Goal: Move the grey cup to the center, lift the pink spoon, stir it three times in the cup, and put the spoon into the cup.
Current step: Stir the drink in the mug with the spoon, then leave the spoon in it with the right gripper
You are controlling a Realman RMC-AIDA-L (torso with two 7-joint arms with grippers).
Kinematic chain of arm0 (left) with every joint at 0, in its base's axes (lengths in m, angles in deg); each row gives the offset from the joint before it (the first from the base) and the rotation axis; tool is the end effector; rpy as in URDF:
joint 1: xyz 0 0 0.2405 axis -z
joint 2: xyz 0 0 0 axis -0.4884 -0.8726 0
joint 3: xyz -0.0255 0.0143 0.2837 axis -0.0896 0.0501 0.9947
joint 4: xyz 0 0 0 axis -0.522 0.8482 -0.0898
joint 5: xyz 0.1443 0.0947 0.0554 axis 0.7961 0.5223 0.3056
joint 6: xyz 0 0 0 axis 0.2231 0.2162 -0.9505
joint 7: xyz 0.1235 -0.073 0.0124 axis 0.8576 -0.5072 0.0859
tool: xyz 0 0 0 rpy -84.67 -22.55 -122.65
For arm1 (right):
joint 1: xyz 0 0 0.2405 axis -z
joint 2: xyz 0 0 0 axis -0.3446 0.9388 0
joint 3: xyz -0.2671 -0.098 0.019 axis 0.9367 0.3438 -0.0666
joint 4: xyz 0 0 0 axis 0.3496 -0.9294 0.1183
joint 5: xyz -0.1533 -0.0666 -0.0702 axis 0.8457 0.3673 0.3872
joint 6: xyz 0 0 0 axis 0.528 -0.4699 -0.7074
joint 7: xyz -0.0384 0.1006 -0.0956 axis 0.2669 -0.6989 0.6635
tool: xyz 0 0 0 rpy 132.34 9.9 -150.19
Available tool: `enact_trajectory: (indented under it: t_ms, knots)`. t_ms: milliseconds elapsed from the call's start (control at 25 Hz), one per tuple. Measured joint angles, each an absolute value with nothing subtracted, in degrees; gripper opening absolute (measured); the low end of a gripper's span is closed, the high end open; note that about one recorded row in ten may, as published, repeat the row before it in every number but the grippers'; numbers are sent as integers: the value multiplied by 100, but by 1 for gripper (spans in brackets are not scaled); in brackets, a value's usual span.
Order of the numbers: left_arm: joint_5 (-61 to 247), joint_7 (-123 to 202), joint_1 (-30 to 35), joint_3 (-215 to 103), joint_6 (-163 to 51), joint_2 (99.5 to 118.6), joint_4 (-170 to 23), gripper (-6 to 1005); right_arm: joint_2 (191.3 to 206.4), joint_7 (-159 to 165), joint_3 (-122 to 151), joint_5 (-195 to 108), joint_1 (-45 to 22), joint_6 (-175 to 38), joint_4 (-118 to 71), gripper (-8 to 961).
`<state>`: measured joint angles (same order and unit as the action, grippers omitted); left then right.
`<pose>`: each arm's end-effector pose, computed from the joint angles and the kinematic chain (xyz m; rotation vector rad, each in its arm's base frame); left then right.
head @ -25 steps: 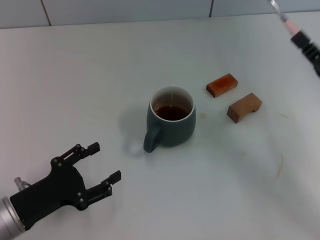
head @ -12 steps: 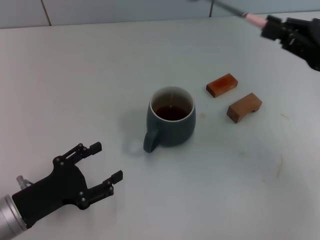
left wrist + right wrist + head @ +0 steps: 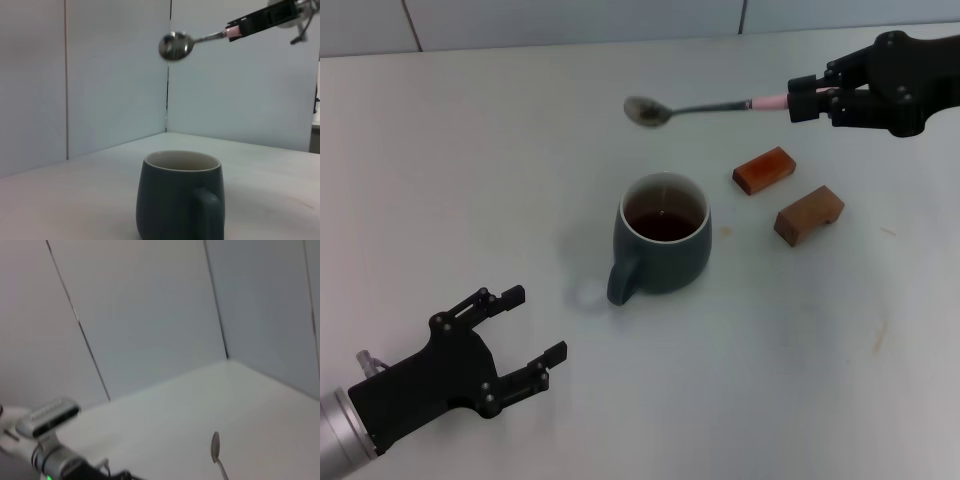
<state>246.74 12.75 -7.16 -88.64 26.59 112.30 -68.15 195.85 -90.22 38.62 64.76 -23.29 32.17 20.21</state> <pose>-0.3227 0.2240 -0.0633 -2.4921 -0.3696 -0.8205 0.2041 0.3634 0.0777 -2.9468 0.4987 0.6255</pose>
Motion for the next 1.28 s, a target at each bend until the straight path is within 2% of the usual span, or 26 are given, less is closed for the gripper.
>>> enact_trajectory:
  t_ms: [440,760,1280]
  knots:
    - [24640,1236,-710,-8872,2644,11212,-6797,813,19510,-9951,4922,7710,-3331,3263,2639,115]
    - [24638,1219,-673,-8896,2644,11205,-6790,813,19597,-10291,5485,8389,-3919,3251,2745,115]
    - [24639,1153,-591,-8919,2644,11209,-6764,813,19875,-10530,6273,9156,-4465,2817,2674,116]
